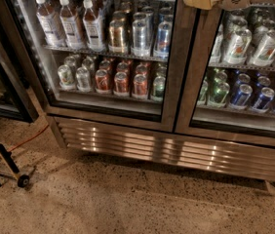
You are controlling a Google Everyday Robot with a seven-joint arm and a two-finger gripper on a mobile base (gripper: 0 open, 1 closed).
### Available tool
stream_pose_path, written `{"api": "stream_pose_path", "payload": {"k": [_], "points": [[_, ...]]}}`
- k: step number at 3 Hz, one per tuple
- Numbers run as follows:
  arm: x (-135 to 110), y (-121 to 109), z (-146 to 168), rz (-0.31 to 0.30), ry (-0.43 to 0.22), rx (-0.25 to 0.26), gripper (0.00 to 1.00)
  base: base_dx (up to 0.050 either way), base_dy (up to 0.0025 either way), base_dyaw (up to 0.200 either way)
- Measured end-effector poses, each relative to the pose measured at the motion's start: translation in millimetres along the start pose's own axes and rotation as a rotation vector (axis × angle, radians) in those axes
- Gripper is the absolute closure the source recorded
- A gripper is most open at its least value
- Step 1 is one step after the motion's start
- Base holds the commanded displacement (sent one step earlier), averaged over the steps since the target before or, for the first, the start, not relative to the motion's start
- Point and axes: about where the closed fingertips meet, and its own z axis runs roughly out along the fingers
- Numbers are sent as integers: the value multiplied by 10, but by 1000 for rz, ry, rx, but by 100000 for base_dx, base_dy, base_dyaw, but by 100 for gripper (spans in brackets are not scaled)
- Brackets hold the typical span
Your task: Open left fridge door
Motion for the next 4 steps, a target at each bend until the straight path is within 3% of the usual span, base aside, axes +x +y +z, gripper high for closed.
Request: {"api": "stream_pose_path", "payload": {"k": [4], "points": [[-3,6,-19,12,-6,-17,100,0,0,0]]}}
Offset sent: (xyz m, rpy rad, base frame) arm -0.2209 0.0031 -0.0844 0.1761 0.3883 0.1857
